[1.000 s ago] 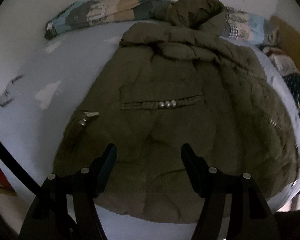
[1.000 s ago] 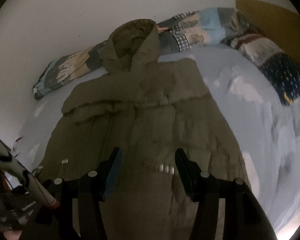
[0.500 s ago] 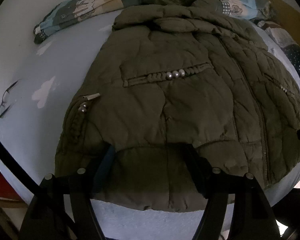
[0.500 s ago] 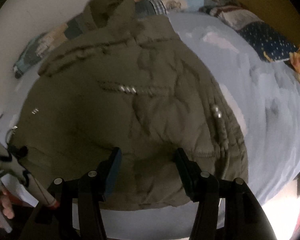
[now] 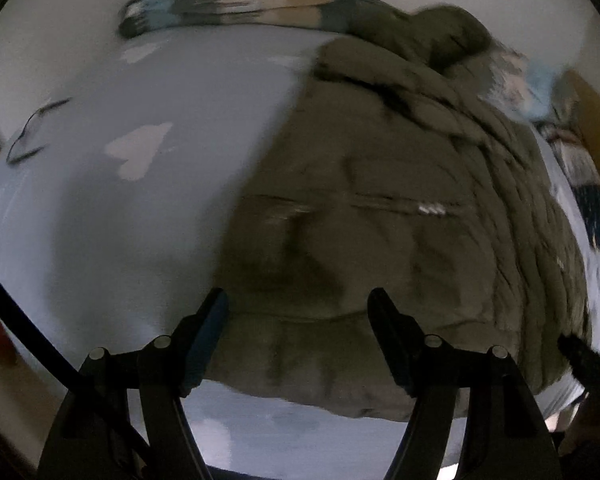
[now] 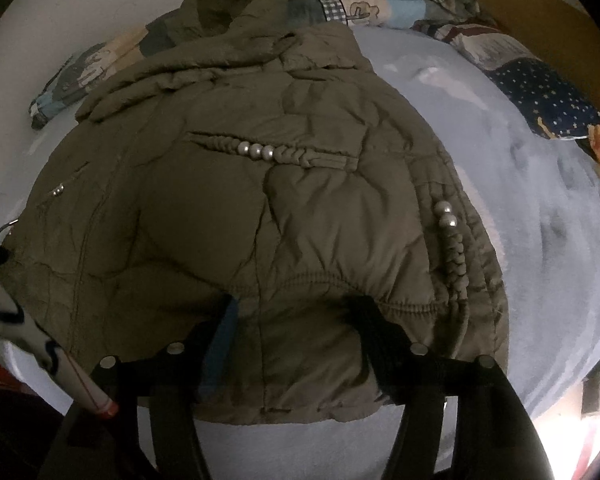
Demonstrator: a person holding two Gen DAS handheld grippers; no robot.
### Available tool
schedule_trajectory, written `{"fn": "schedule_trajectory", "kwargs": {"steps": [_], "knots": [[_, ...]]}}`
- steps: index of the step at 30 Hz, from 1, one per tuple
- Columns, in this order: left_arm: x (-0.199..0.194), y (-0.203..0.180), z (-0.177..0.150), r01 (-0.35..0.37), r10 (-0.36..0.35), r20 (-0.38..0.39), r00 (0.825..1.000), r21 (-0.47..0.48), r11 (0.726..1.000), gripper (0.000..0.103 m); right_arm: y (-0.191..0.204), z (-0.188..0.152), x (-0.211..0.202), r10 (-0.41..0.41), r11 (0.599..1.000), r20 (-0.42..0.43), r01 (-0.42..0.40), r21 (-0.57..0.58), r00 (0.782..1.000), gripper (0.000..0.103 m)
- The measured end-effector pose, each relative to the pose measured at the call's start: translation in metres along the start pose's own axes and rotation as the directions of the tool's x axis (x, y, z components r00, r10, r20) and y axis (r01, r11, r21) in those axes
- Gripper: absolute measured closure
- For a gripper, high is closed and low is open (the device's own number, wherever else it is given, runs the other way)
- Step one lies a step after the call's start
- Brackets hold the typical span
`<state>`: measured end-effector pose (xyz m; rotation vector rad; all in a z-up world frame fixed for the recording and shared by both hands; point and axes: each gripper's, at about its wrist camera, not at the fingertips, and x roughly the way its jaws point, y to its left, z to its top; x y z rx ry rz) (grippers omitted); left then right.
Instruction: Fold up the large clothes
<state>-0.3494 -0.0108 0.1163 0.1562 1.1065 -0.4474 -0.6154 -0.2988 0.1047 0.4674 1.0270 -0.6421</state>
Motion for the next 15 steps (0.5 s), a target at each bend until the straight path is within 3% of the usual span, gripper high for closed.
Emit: {"fn": "schedule_trajectory", "kwargs": {"steps": [5, 8, 11, 15], "knots": [[-0.004, 0.053, -0.003, -0.018, 0.018, -0.002, 1.000, -0.131, 0.991, 0.032, 0.000, -0.005, -0.003, 0.020, 0.999, 0.026, -0.019, -0.033, 0.999, 0.036], [0.000, 0.077, -0.007, 0.022, -0.029, -0.031, 0.999, -0.216, 0.976, 0.032, -0.006, -0.007, -0.014, 0.062, 0.998, 0.045, -0.062, -0.015, 0.997, 0.036], [0.003, 0.087, -0.010, 0.077, -0.092, -0.042, 0.995, -0.274, 0.959, 0.032, -0.026, -0.004, -0.029, 0.088, 0.994, 0.092, -0.093, 0.059, 0.992, 0.035], [0.006, 0.084, -0.008, 0.103, -0.121, -0.049, 0.991, -0.279, 0.955, 0.032, -0.070, -0.001, -0.042, 0.077, 0.967, 0.154, -0.112, 0.229, 0.985, 0.035]]}}
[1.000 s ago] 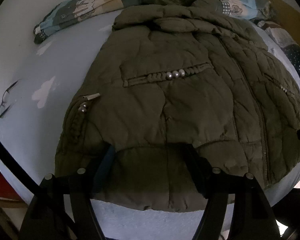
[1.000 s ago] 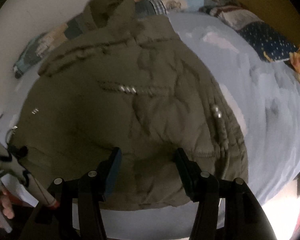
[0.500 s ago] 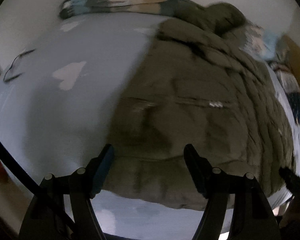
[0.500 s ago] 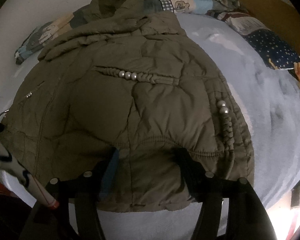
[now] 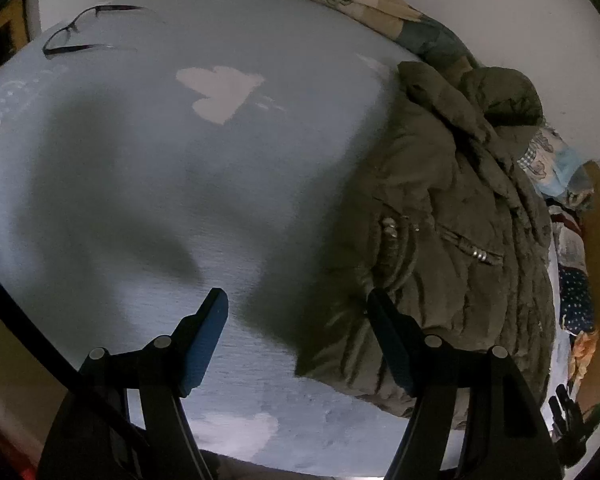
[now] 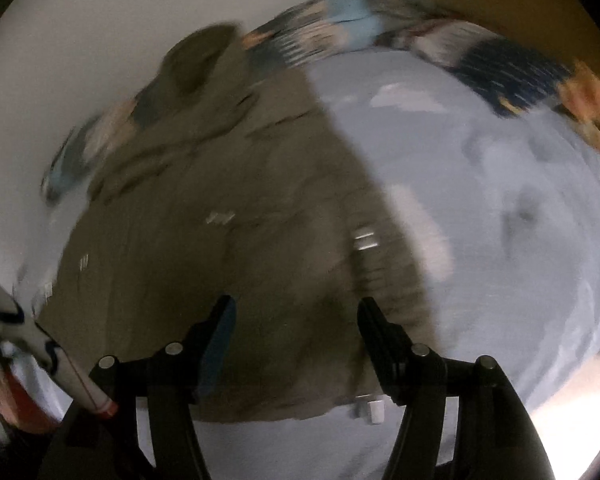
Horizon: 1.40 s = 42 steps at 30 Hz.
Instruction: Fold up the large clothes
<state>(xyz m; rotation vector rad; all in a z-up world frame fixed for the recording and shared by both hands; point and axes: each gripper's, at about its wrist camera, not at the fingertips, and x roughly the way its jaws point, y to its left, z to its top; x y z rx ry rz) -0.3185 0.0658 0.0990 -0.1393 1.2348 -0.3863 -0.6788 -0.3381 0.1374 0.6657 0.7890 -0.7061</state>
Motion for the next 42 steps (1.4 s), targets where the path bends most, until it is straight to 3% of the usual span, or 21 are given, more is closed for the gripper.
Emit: {"fn": "schedule_trajectory", "kwargs": {"steps": [7, 12, 18, 21, 23, 26, 27, 30, 35, 42], "knots": [[0.010, -0.021, -0.005, 0.048, -0.046, -0.045, 0.998, 0.047, 0.998, 0.032, -0.073, -0.005, -0.008, -0.031, 0.960, 0.005, 0.028, 0.278, 1.000, 0.031], [0.018, -0.033, -0.014, 0.074, -0.067, -0.089, 0.994, 0.075, 0.994, 0.032, -0.094, -0.014, -0.002, 0.013, 0.937, -0.025, -0.003, 0.348, 1.000, 0.030], [0.019, -0.034, -0.017, 0.071, -0.062, -0.082, 0.995, 0.107, 0.992, 0.032, -0.095, -0.019, 0.013, 0.099, 0.915, -0.056, -0.068, 0.398, 0.994, 0.026], [0.023, -0.036, -0.017, 0.087, -0.078, -0.084, 0.993, 0.118, 0.989, 0.041, -0.088, -0.022, 0.027, 0.136, 0.912, -0.082, -0.093, 0.400, 0.987, 0.026], [0.024, -0.041, -0.020, 0.107, -0.096, -0.084, 0.992, 0.134, 0.985, 0.059, -0.078, -0.025, 0.033, 0.153, 0.921, -0.099, -0.106, 0.376, 0.983, 0.026], [0.018, -0.051, -0.023, 0.114, -0.104, -0.067, 0.992, 0.185, 0.976, 0.072, -0.058, -0.028, 0.039, 0.175, 0.943, -0.110, -0.134, 0.303, 0.978, 0.072], [0.016, -0.053, -0.024, 0.111, -0.101, -0.060, 0.993, 0.202, 0.973, 0.074, -0.053, -0.027, 0.036, 0.167, 0.952, -0.099, -0.134, 0.274, 0.981, 0.081], [0.009, -0.059, -0.029, 0.115, -0.105, -0.052, 0.993, 0.235, 0.965, 0.076, -0.043, -0.025, 0.025, 0.112, 0.975, -0.072, -0.095, 0.200, 0.991, 0.088], [-0.007, -0.065, -0.037, 0.130, -0.126, -0.032, 0.992, 0.302, 0.945, 0.077, -0.026, -0.022, 0.000, 0.001, 0.996, -0.005, 0.000, 0.084, 1.000, 0.090], [-0.011, -0.064, -0.048, 0.109, -0.105, -0.029, 0.994, 0.330, 0.938, 0.077, -0.033, -0.024, -0.027, -0.016, 0.997, 0.014, 0.015, 0.081, 1.000, 0.091]]}}
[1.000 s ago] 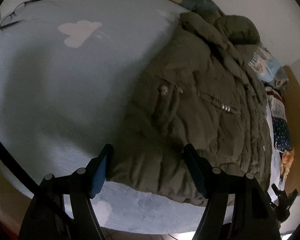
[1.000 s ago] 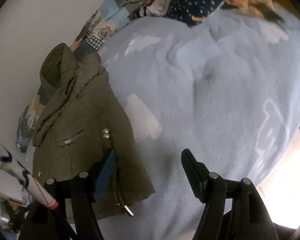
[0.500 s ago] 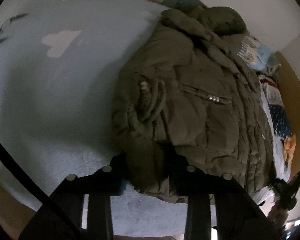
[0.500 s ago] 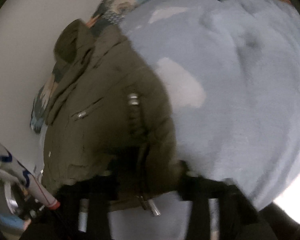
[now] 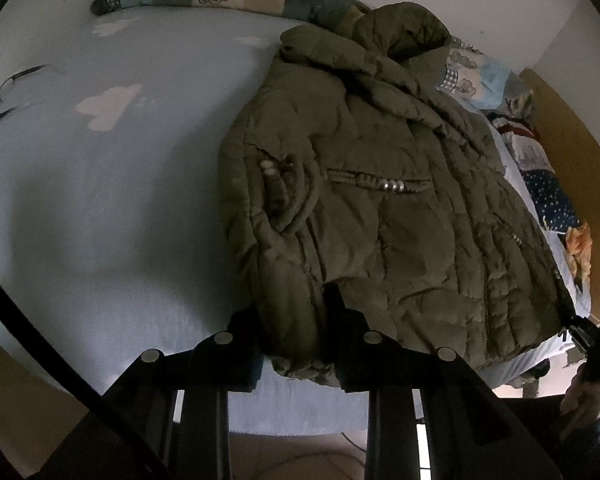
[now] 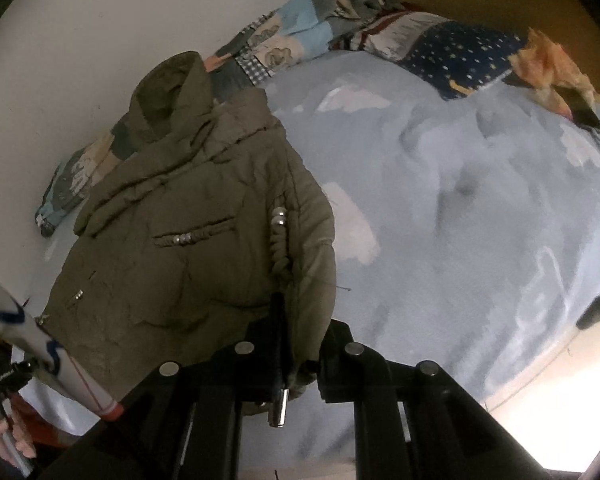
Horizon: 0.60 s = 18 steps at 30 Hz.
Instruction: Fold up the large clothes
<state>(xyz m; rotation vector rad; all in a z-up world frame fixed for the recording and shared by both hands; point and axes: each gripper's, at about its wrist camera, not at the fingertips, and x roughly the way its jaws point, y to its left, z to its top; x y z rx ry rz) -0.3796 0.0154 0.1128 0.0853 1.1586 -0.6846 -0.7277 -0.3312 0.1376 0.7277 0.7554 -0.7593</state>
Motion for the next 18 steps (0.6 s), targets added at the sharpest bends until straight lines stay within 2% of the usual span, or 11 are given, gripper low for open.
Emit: {"fn": "schedule_trajectory", "kwargs": {"steps": [3, 4, 5, 7, 9, 11, 14, 16, 18], "knots": [[0.000, 0.005, 0.005, -0.061, 0.061, 0.010, 0.998, -0.018, 0.998, 0.061, -0.010, -0.002, 0.000, 0.005, 0.999, -0.019, -0.004, 0.040, 1.000, 0.090], [-0.001, 0.010, 0.008, -0.086, 0.086, 0.014, 0.996, -0.040, 0.996, 0.050, -0.011, -0.002, 0.003, 0.008, 0.999, -0.030, -0.007, 0.053, 1.000, 0.089], [-0.003, 0.014, 0.009, -0.102, 0.103, 0.023, 0.994, -0.056, 0.993, 0.045, -0.014, -0.002, 0.005, 0.014, 0.997, -0.039, -0.011, 0.070, 0.999, 0.085], [-0.012, 0.022, 0.013, -0.138, 0.144, 0.065, 0.987, -0.096, 0.986, 0.045, -0.016, -0.003, 0.006, 0.012, 0.997, -0.051, -0.008, 0.078, 0.999, 0.080], [-0.019, 0.031, 0.014, -0.158, 0.171, 0.098, 0.980, -0.131, 0.979, 0.044, -0.019, -0.001, 0.002, -0.022, 0.996, -0.047, 0.026, 0.088, 0.999, 0.058], [-0.026, 0.035, 0.018, -0.175, 0.196, 0.137, 0.971, -0.157, 0.972, 0.044, -0.024, 0.002, -0.006, -0.062, 0.992, -0.013, 0.063, 0.111, 0.998, 0.047], [-0.032, 0.027, 0.023, -0.179, 0.201, 0.181, 0.963, -0.132, 0.975, 0.043, -0.024, 0.009, -0.023, -0.140, 0.986, 0.085, 0.131, 0.106, 0.987, 0.047], [-0.029, 0.014, 0.024, -0.190, 0.205, 0.188, 0.961, -0.092, 0.977, 0.043, -0.017, 0.011, -0.029, -0.115, 0.991, 0.127, 0.104, 0.089, 0.985, 0.047], [-0.024, -0.004, 0.027, -0.189, 0.193, 0.191, 0.962, -0.043, 0.981, 0.043, 0.000, 0.014, -0.027, -0.060, 0.998, 0.134, 0.057, 0.027, 0.989, 0.047]]}}
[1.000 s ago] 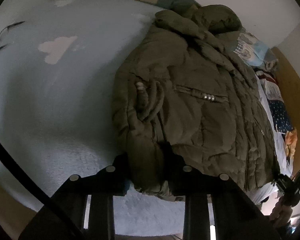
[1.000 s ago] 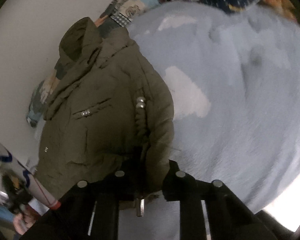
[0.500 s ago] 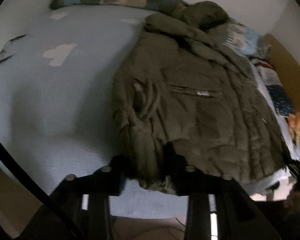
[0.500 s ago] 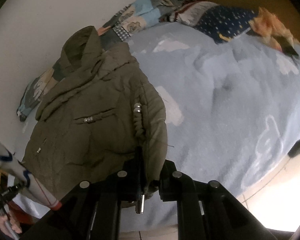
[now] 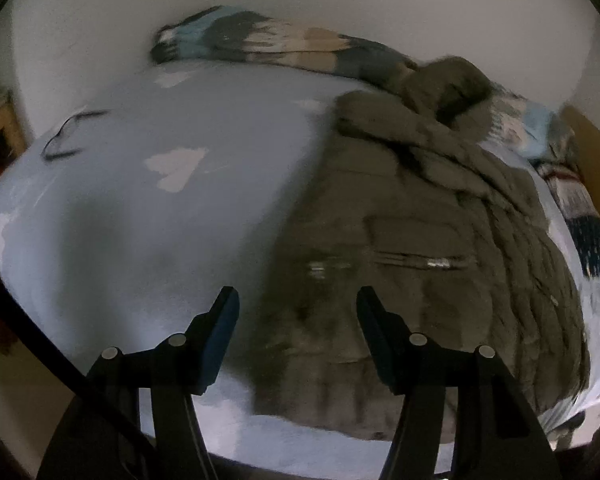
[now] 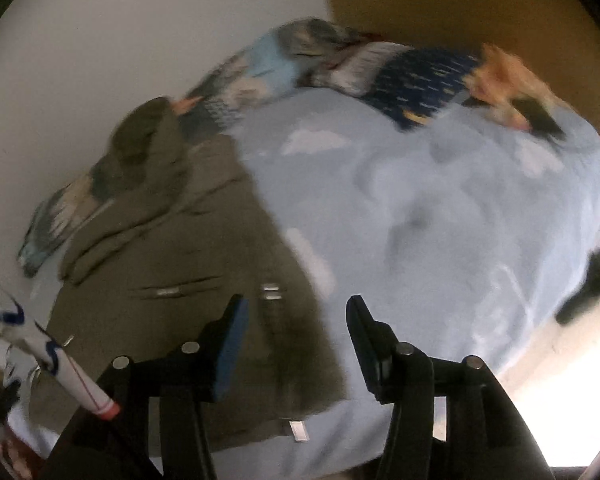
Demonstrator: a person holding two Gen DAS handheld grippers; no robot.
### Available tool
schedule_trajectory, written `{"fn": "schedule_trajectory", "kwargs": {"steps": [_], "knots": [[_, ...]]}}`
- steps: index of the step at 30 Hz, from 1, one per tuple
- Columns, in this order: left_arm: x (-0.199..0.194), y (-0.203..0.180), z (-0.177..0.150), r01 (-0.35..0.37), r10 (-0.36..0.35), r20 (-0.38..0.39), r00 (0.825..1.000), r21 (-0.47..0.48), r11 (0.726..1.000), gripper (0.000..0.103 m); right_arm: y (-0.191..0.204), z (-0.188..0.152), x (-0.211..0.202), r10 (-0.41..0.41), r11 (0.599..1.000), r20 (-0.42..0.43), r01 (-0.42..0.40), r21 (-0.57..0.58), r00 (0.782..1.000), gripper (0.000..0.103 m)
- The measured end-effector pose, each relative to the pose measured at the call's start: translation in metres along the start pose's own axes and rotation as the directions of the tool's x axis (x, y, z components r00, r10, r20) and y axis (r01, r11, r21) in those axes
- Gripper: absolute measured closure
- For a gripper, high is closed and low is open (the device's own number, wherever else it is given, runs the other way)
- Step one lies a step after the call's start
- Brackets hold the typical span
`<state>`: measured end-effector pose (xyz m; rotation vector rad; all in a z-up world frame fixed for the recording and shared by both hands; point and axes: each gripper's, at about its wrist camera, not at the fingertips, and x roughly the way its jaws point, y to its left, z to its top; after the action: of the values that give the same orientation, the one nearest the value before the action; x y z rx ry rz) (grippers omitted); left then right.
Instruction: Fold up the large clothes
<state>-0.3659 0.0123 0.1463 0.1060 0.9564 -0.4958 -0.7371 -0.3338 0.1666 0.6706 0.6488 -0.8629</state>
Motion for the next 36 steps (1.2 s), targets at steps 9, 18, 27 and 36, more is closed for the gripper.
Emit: {"fn": "schedule_trajectory", "kwargs": {"steps": [9, 18, 27, 36], "knots": [[0.021, -0.118, -0.019, 0.061, -0.045, -0.066, 0.997, 0.270, 0.961, 0.040, 0.109, -0.012, 0.030, 0.151, 0.959, -0.156, -0.183, -0.216, 0.976, 0.047], [0.061, -0.176, -0.048, 0.050, 0.027, -0.188, 0.982, 0.390, 0.919, 0.039, 0.154, -0.027, 0.070, 0.099, 0.959, -0.285, -0.168, -0.229, 0.953, 0.047], [0.037, -0.172, -0.011, 0.040, -0.022, -0.061, 0.998, 0.323, 0.946, 0.038, 0.146, -0.030, 0.081, 0.094, 0.976, -0.334, -0.154, -0.155, 0.938, 0.047], [0.070, -0.179, 0.077, -0.008, 0.006, 0.011, 1.000, 0.224, 0.975, 0.037, 0.138, -0.021, 0.078, 0.104, 0.988, -0.283, -0.131, -0.080, 0.954, 0.047]]}}
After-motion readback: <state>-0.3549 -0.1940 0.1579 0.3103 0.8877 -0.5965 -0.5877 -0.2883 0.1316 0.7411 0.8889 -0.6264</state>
